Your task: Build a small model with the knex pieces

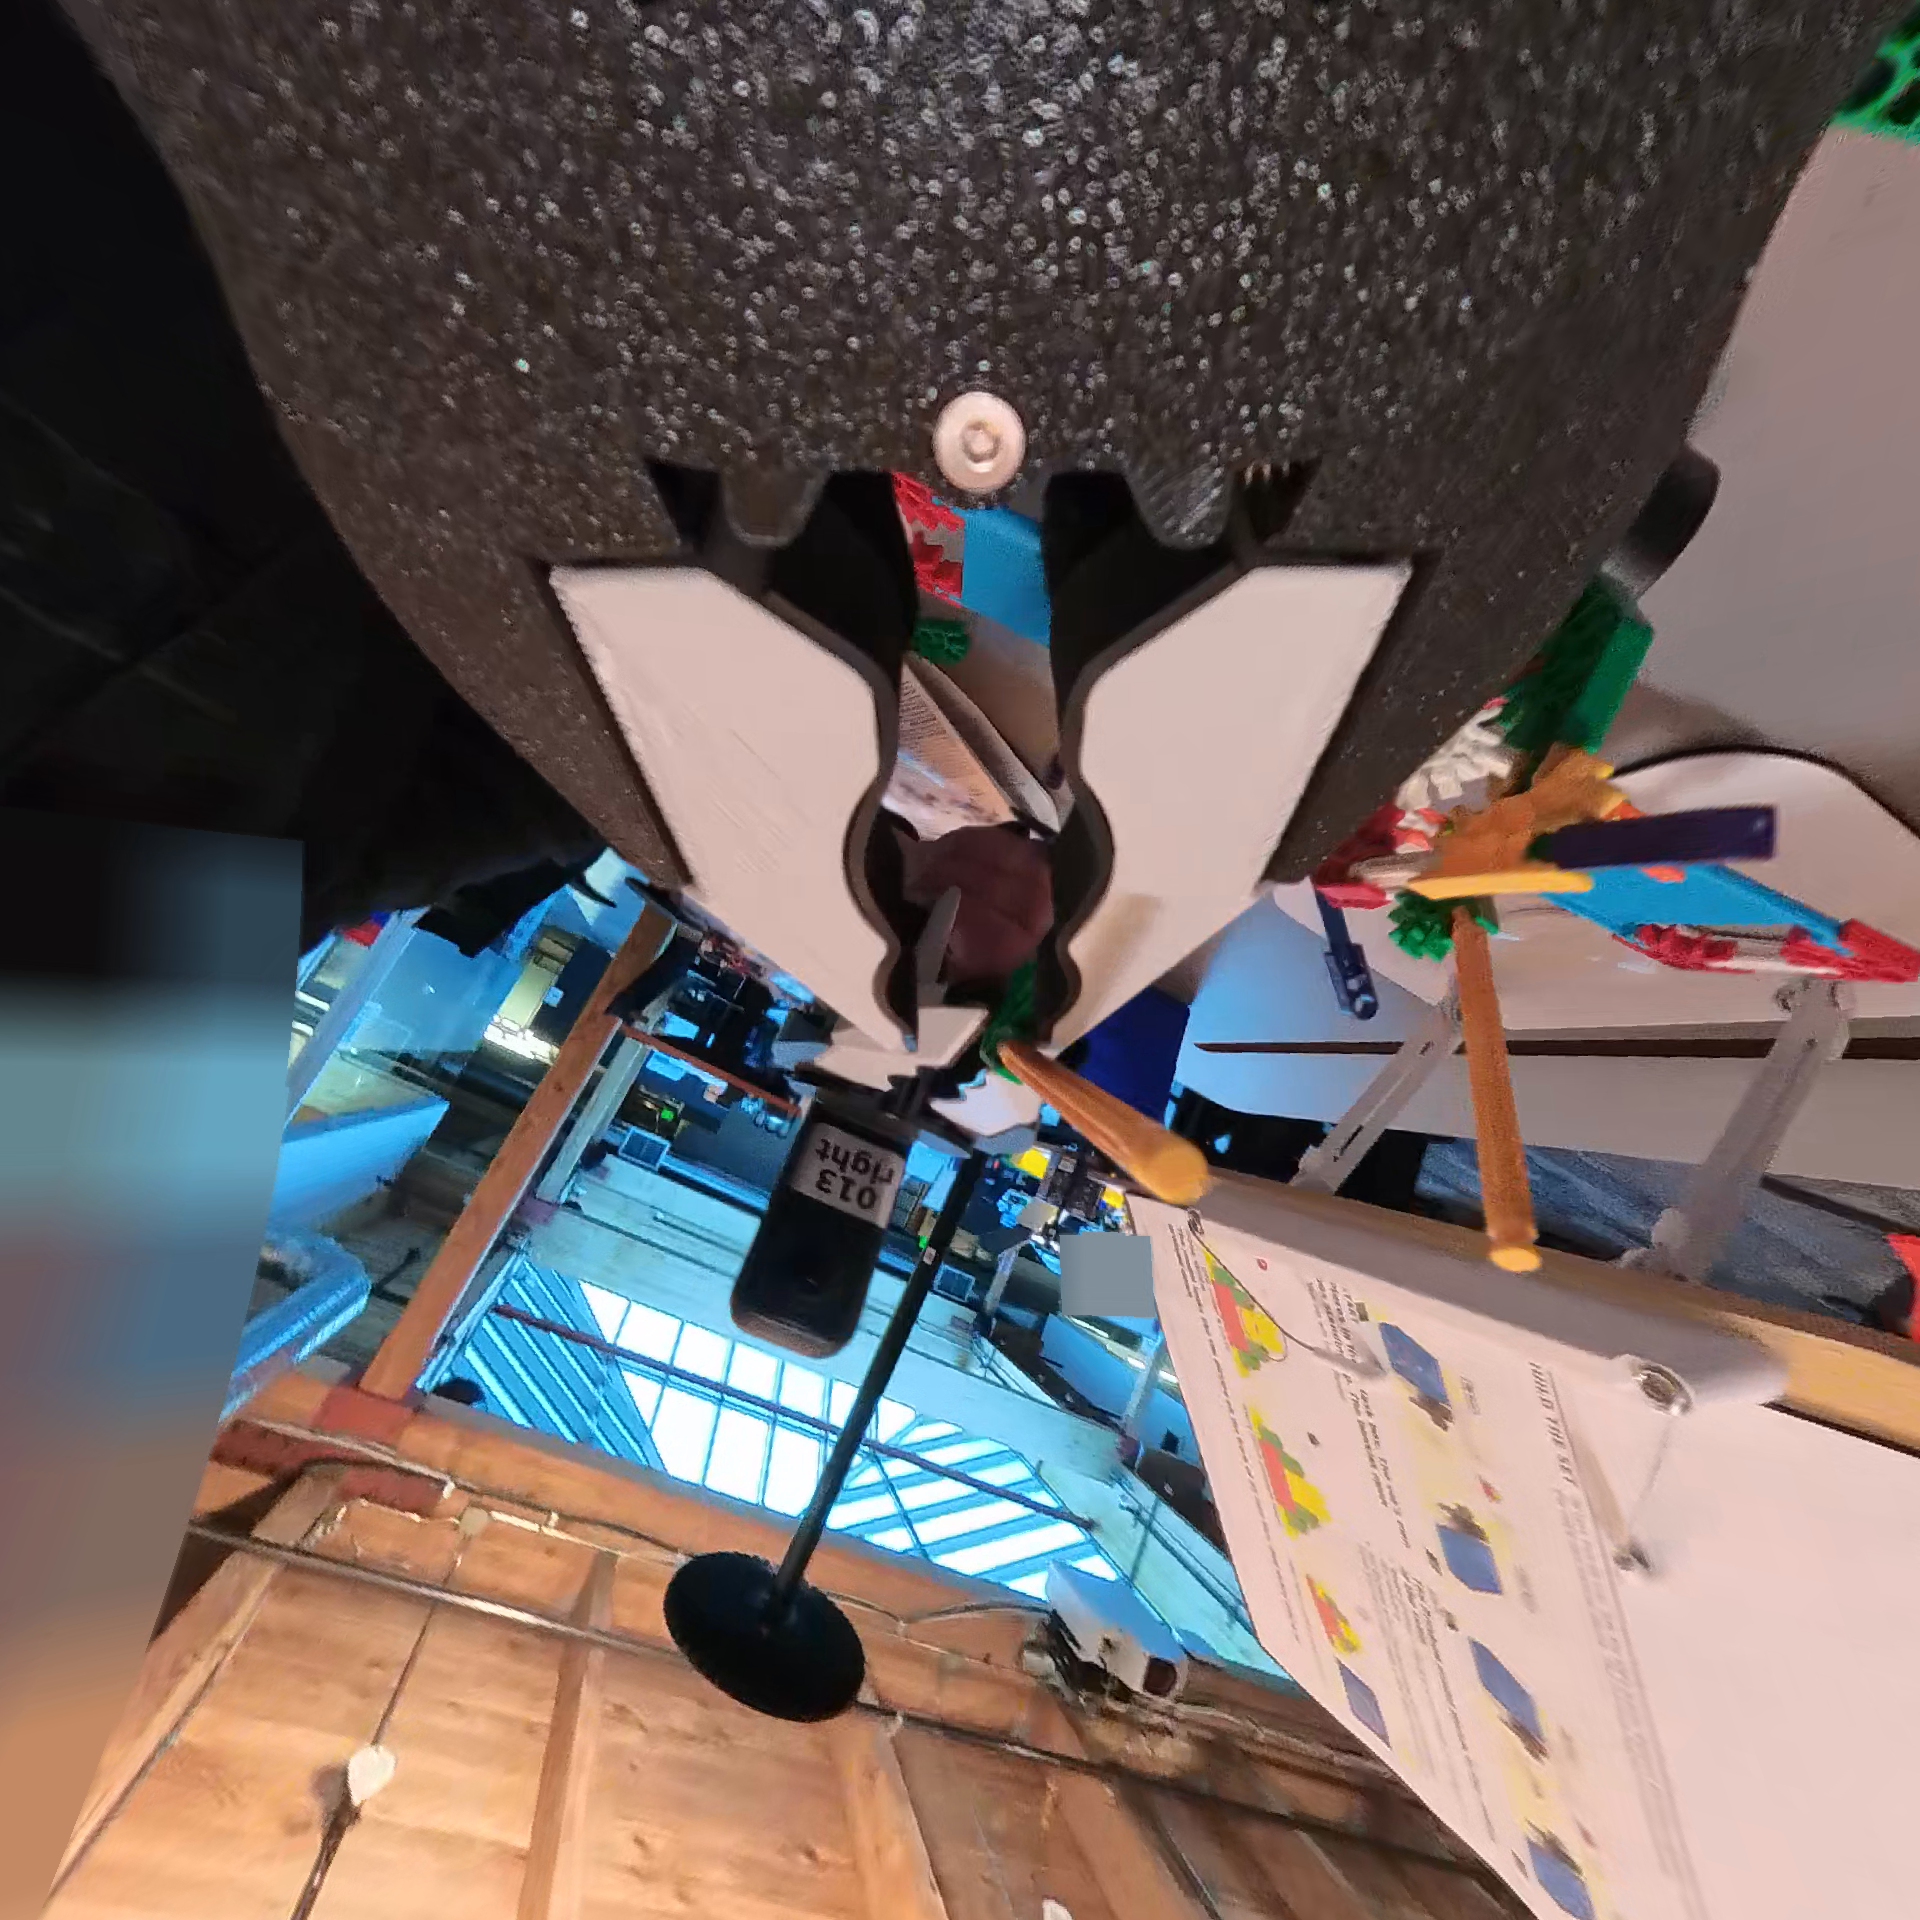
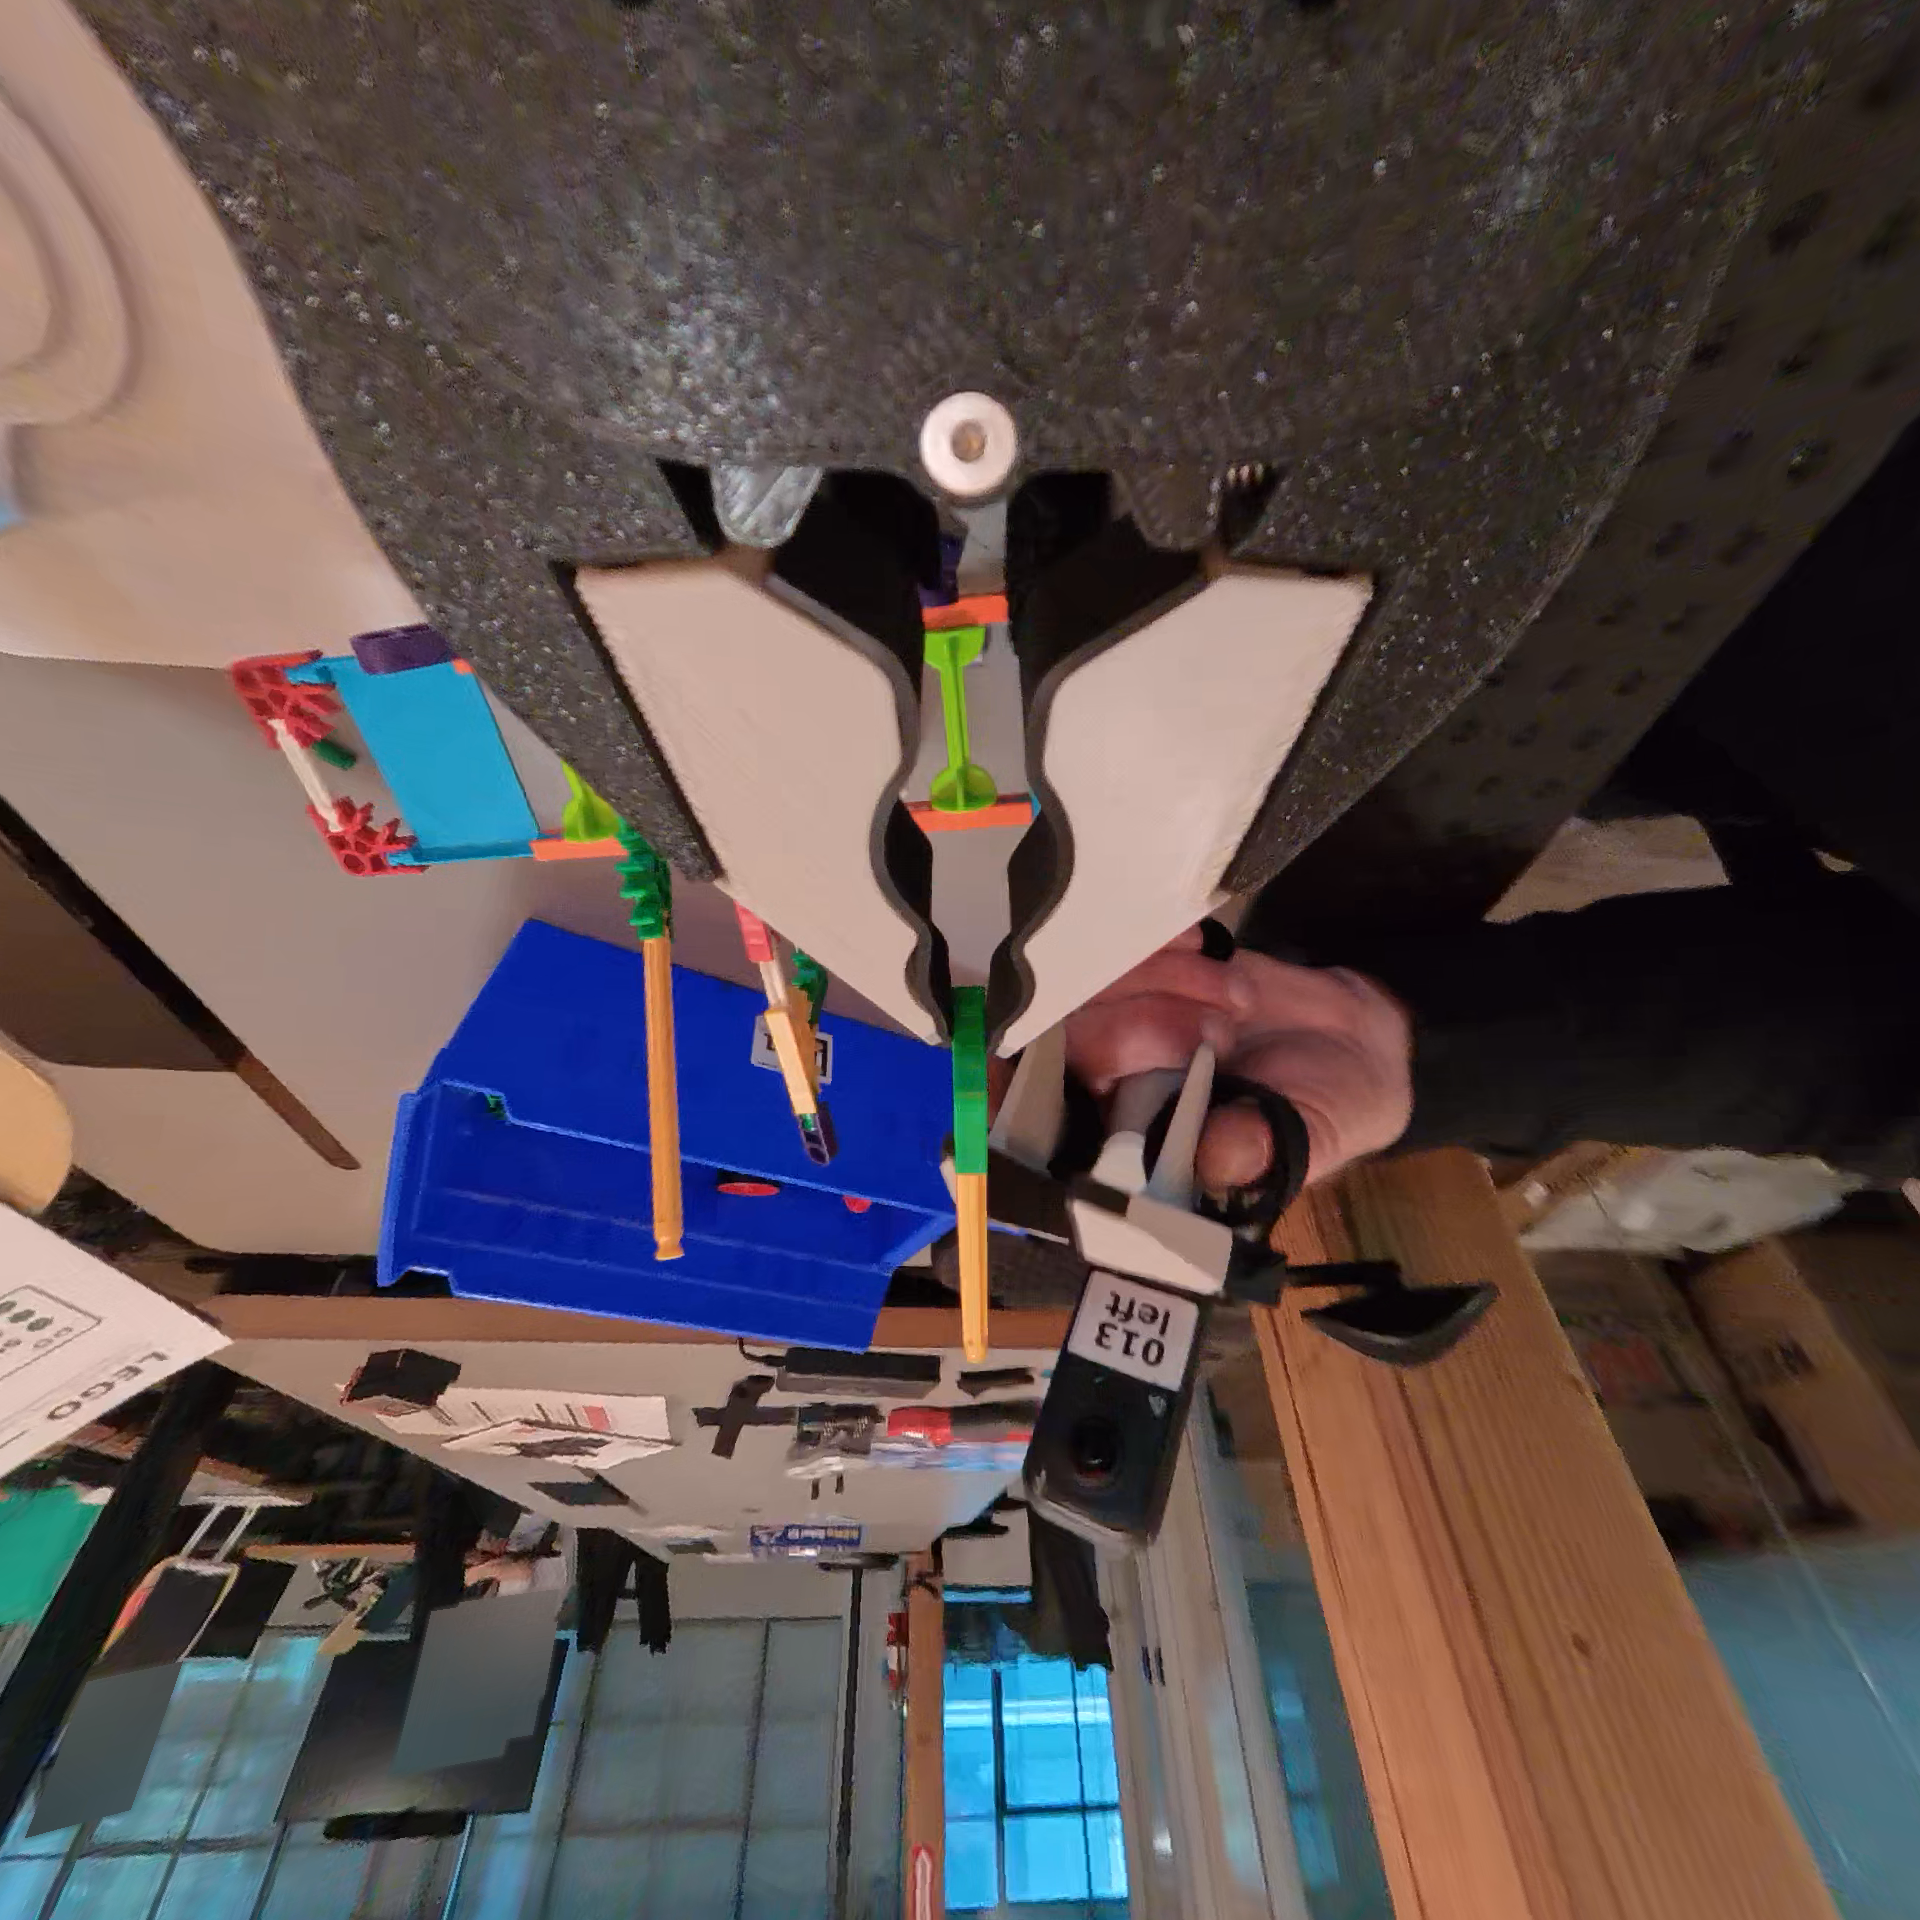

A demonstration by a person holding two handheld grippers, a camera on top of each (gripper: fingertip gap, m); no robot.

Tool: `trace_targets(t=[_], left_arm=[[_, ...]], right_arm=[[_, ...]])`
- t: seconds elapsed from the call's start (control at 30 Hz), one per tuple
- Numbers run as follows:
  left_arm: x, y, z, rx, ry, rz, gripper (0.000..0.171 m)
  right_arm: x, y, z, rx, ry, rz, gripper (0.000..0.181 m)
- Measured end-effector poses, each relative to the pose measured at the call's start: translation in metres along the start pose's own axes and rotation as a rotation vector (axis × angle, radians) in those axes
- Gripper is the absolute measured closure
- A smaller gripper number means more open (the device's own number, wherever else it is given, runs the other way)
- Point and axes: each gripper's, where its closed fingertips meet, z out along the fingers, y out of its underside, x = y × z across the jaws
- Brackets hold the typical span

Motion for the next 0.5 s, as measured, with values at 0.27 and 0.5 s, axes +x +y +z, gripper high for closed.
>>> trace_targets(t=[0.27, 0.5], left_arm=[[-0.015, -0.006, 0.002, 0.083, 0.000, -0.044, 0.161], [-0.015, 0.004, -0.002, 0.009, -0.018, -0.002, 0.152]], right_arm=[[0.003, 0.002, -0.003, 0.026, -0.072, 0.137, 0.176], [0.006, 0.002, -0.007, 0.021, -0.092, 0.190, 0.176]])
